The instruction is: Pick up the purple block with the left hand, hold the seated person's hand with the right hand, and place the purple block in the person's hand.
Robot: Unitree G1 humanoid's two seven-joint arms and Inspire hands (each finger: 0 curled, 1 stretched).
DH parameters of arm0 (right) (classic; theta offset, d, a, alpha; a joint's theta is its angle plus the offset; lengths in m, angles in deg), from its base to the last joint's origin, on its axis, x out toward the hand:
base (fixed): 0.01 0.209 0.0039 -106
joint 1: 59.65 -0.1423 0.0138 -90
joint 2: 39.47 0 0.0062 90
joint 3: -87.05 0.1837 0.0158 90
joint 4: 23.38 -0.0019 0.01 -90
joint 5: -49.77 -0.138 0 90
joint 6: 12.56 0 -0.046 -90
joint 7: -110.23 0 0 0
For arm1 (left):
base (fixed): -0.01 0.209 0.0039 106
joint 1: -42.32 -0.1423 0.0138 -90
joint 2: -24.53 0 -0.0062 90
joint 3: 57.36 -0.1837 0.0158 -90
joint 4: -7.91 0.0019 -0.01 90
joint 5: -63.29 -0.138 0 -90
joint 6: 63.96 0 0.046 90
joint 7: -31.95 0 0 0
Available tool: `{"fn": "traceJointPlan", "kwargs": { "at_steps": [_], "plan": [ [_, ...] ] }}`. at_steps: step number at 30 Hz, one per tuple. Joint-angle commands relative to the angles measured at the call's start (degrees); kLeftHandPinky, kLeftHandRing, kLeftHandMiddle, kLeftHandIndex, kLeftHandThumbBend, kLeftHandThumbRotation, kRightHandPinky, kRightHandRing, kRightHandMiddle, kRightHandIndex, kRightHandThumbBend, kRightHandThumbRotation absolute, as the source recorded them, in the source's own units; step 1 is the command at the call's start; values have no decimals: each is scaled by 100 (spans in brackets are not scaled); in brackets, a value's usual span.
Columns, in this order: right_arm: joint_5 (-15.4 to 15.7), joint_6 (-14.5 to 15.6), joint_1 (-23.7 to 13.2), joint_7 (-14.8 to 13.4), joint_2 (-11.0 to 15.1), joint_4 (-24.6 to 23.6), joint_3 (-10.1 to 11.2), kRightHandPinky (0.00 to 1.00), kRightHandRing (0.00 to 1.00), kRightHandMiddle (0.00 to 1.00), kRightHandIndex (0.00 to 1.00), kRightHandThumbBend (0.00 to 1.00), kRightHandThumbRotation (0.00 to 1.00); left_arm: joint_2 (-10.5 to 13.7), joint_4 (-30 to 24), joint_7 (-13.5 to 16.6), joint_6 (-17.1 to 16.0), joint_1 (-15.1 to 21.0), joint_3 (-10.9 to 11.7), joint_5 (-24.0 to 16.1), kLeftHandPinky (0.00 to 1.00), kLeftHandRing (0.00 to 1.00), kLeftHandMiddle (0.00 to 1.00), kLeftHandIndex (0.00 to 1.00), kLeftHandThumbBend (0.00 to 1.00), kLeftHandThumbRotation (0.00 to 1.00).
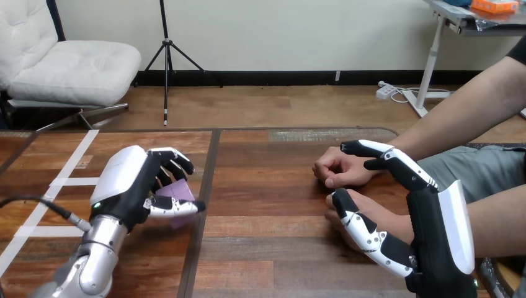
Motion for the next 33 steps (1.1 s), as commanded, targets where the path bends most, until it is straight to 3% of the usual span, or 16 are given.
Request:
{"fn": "traceJointPlan", "kwargs": {
  "at_steps": [1, 9, 18, 21, 27, 33],
  "plan": [
    [-118, -2, -132, 35, 93, -276, 51, 65, 72, 71, 70, 43, 44, -98, -101, 19, -295, 52, 326, 339, 38, 44, 51, 56, 60, 13],
    [-134, 21, -137, 83, 109, -292, 60, 65, 72, 71, 71, 44, 43, -214, -173, -64, -636, -67, 529, 621, 36, 42, 51, 56, 65, 16],
    [4, 324, -83, 306, 227, -518, 122, 67, 75, 75, 74, 45, 40, -323, -299, -124, -851, -201, 638, 721, 35, 42, 51, 56, 67, 18],
    [80, 582, -40, 482, 302, -691, 152, 69, 77, 77, 76, 46, 40, -342, -332, -121, -888, -234, 657, 696, 35, 42, 51, 56, 67, 19],
    [301, 1382, 99, 1078, 533, -1251, 213, 78, 84, 85, 83, 52, 40, -380, -383, -160, -939, -289, 688, 709, 36, 42, 52, 56, 66, 17],
    [731, 2113, 157, 1673, 832, -1758, 304, 85, 88, 89, 87, 59, 34, -397, -415, -160, -965, -318, 703, 685, 36, 42, 52, 56, 66, 16]
  ]
}}
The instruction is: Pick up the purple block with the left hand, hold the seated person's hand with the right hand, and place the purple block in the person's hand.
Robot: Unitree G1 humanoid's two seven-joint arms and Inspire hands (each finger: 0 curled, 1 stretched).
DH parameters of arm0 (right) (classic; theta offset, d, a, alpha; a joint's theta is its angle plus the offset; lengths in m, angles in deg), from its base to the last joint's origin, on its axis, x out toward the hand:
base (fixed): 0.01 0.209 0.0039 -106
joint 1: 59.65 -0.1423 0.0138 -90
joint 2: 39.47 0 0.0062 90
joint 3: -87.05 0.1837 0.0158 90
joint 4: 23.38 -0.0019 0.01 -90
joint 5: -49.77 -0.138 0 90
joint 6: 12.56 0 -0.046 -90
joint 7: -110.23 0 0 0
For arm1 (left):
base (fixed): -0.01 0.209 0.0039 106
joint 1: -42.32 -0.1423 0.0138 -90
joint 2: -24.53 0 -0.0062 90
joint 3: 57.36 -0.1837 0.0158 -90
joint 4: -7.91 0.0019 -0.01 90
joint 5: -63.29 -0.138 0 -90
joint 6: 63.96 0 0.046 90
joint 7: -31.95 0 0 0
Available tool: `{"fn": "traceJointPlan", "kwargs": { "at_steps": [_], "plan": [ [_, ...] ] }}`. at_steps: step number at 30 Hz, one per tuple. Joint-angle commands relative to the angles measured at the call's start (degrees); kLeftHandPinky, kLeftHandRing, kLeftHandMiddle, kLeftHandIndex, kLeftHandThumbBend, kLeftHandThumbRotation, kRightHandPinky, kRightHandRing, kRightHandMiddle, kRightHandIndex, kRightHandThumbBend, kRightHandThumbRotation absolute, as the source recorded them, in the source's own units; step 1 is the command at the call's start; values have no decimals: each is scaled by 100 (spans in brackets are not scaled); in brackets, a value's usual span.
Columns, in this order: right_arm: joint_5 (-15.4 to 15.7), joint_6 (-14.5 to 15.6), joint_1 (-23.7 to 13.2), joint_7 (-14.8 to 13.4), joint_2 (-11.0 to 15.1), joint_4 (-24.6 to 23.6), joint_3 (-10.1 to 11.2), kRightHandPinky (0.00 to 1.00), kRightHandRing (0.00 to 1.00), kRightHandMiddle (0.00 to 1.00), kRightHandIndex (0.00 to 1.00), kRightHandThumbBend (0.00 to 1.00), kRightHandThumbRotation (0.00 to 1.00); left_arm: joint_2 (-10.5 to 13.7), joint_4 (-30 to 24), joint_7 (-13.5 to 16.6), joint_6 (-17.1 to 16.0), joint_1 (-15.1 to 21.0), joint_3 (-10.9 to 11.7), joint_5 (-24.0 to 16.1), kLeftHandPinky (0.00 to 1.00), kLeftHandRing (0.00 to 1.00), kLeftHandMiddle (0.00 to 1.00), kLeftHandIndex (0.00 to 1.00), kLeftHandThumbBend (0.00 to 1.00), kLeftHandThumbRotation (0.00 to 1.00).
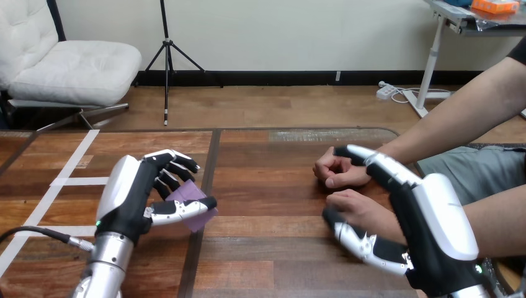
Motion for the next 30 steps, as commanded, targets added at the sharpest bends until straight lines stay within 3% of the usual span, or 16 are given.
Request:
{"fn": "traceJointPlan", "kwargs": {
  "at_steps": [1, 13, 25, 30],
  "plan": [
    [299, 578, -102, 469, 335, -676, 172, 86, 88, 89, 88, 60, 33, -19, -323, 35, -155, 180, 118, 50, 36, 42, 52, 56, 66, 16],
    [757, 1604, -282, 1363, 880, -989, 226, 89, 90, 89, 89, 74, 19, -11, -374, 61, -219, 137, 115, 11, 37, 43, 52, 56, 65, 15],
    [1225, 2316, -603, 1888, 1297, -929, 130, 88, 89, 89, 88, 81, 17, -7, -399, 72, -246, 99, 127, 10, 38, 44, 53, 57, 65, 15],
    [1372, 2439, -742, 1979, 1468, -806, 70, 88, 88, 89, 88, 83, 15, -7, -403, 90, -256, 88, 123, -4, 38, 44, 53, 57, 65, 15]
  ]
}}
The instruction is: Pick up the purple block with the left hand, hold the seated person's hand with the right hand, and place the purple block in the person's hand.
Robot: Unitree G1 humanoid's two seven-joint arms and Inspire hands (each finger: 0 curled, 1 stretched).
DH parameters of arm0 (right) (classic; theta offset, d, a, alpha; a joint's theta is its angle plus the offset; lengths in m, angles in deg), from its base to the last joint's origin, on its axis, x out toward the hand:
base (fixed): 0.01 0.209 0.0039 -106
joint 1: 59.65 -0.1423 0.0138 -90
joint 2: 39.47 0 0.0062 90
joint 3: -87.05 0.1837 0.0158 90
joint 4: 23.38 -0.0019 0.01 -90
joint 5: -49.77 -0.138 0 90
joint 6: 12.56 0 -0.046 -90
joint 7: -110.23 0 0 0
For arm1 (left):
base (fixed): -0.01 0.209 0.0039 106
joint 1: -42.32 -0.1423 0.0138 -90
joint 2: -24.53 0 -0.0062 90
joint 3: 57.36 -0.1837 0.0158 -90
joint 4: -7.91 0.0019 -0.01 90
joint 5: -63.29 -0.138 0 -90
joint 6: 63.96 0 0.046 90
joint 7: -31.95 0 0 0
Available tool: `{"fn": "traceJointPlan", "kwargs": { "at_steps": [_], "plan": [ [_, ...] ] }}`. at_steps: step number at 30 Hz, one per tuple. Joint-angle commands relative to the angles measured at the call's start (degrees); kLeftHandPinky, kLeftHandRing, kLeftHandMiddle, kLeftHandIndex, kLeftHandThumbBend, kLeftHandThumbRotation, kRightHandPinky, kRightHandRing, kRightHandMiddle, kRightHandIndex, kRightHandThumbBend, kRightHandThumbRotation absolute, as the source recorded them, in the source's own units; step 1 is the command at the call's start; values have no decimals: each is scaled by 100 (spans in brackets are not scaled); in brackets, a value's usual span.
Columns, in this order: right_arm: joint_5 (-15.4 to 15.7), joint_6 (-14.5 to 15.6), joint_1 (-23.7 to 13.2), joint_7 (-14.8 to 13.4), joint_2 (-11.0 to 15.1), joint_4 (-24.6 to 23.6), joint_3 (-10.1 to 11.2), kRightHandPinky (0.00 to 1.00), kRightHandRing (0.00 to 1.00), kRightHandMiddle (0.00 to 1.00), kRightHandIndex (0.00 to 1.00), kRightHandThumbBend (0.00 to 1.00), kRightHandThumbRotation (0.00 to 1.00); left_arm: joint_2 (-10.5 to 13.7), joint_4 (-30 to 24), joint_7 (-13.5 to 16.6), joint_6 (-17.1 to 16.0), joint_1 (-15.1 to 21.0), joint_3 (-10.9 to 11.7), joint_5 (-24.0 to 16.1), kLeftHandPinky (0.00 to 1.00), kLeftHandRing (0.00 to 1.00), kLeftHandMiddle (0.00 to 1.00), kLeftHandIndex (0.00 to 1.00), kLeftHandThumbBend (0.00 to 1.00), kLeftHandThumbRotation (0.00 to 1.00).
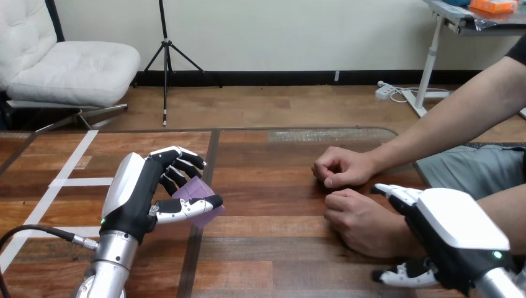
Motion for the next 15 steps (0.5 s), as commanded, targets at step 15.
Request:
{"fn": "traceJointPlan", "kwargs": {
  "at_steps": [15],
  "plan": [
    [264, 302, -951, 157, 611, 365, -173, 89, 89, 89, 88, 86, 12, 14, -256, 69, -169, 79, 116, 23, 38, 45, 53, 56, 66, 14]
  ]
}}
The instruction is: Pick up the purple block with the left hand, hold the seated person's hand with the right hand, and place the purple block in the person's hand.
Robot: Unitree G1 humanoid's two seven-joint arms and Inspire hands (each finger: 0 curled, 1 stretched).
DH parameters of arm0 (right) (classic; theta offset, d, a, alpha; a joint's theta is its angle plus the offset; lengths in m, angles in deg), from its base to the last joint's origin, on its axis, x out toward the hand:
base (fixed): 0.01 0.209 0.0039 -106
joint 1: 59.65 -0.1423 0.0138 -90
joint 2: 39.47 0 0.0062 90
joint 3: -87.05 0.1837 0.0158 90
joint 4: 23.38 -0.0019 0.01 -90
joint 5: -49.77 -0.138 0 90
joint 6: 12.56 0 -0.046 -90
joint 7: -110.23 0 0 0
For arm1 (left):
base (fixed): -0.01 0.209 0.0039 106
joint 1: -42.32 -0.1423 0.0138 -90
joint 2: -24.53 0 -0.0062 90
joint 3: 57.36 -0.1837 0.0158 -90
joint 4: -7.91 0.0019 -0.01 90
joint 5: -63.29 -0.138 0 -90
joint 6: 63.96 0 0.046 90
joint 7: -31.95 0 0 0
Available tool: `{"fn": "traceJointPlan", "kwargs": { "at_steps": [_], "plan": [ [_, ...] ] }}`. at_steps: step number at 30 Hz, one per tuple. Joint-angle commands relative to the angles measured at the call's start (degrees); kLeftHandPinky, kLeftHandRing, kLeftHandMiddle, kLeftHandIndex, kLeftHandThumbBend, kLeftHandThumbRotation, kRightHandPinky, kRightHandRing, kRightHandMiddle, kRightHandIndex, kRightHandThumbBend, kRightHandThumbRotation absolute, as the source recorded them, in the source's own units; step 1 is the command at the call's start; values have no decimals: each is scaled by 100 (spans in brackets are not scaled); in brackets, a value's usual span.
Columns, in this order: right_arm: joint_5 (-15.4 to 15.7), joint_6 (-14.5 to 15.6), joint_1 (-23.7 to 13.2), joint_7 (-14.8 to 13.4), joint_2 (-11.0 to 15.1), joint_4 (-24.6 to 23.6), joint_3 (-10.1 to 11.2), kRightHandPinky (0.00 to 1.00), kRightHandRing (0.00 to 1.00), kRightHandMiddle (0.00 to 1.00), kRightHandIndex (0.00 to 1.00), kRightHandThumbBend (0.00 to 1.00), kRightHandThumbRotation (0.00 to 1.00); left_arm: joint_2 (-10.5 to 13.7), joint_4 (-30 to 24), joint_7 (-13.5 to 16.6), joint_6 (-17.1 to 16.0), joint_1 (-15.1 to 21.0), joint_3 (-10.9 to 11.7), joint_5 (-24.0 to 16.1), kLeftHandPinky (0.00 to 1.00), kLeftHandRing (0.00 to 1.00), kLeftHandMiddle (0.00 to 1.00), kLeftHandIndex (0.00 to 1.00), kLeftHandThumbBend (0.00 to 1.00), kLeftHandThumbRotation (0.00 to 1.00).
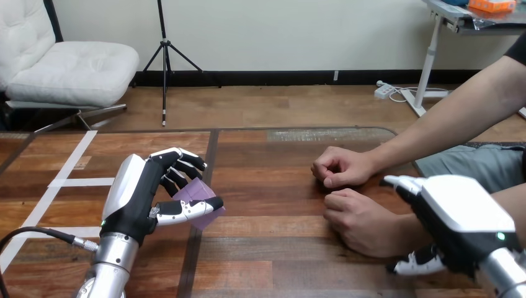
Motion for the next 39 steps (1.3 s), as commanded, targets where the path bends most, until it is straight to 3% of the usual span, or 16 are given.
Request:
{"fn": "traceJointPlan", "kwargs": {
  "at_steps": [1, 18, 28, 39],
  "plan": [
    [90, 91, -466, -3, 196, 121, -84, 89, 89, 89, 88, 86, 12, 19, -235, 68, -116, 132, 114, 20, 38, 45, 53, 56, 66, 14],
    [433, 407, -704, 67, 349, 220, -262, 87, 88, 88, 86, 86, 13, 17, -258, 127, -93, 127, 104, -23, 38, 44, 53, 56, 66, 14],
    [807, 784, -965, 572, 406, 192, -460, 86, 88, 88, 86, 84, 12, 27, -241, 129, -159, 127, 99, -31, 39, 45, 53, 56, 65, 13],
    [1093, 998, -1233, 1031, 469, 315, -673, 84, 86, 87, 85, 83, 9, 38, -265, 118, -155, 114, 105, -23, 39, 45, 53, 56, 65, 13]
  ]
}}
